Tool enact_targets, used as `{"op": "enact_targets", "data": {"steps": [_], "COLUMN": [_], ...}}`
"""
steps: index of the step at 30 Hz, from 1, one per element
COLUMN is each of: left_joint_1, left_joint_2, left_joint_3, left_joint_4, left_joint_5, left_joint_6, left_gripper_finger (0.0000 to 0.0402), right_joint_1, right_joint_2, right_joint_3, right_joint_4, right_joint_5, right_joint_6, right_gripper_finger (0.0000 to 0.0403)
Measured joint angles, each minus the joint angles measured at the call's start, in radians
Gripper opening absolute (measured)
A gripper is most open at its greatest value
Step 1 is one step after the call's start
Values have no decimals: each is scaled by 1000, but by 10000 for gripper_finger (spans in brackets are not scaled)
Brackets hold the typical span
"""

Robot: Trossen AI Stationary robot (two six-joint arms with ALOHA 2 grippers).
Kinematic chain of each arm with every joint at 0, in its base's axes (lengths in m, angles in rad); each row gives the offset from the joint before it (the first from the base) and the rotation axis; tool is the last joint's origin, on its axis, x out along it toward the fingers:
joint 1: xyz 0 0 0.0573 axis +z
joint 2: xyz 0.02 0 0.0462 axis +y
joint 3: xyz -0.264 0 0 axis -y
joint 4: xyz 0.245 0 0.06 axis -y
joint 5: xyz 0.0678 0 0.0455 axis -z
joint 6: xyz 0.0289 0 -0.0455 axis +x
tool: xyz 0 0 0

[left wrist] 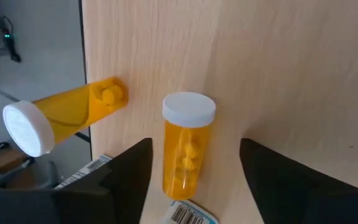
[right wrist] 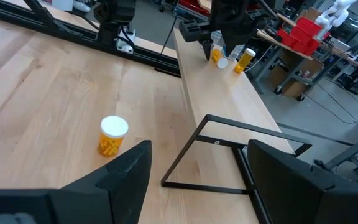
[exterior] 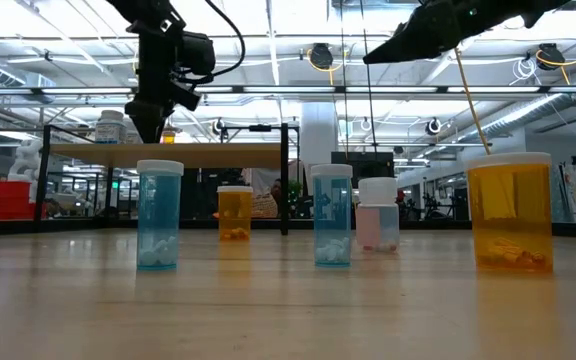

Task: Pick and place medicine bottles onto shelf by color
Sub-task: Put the small orange pill bottle on the shelf aligned with the other small orange pill bottle

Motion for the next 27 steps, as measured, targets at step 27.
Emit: {"op": "enact_targets", "data": {"steps": [27], "left_joint_1": [-1], "left_joint_2": [0], "left_joint_3": [0], "left_joint_4": [45], "left_joint_5": [50], "left_joint_6": [42], "left_gripper_finger": [119], "right_joint_1": [0], "right_joint_2": [0], "right_joint_3": [0], "right_joint_4": [0], "right_joint_5": [0], "right_joint_6": [0], "right_gripper_finger": [258]}}
